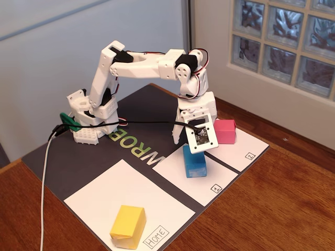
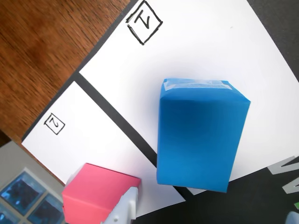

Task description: Move box blue to home

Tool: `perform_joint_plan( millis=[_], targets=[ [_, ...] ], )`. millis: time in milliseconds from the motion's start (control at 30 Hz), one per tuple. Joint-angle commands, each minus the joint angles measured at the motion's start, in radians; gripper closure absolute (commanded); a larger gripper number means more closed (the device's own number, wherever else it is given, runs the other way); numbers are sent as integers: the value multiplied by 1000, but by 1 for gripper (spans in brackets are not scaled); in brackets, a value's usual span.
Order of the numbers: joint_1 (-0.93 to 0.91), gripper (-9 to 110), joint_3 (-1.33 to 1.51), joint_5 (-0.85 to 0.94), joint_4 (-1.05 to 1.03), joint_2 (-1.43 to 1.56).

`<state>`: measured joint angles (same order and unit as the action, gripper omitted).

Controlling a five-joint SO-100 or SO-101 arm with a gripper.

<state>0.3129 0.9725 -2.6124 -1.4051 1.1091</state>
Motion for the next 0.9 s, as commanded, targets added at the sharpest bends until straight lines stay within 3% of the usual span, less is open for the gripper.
perform_joint_plan(
  millis=[0,867],
  targets=[
    [-8,63,-44,-40,17,6],
    [-34,62,100,-35,204,-101]
  ],
)
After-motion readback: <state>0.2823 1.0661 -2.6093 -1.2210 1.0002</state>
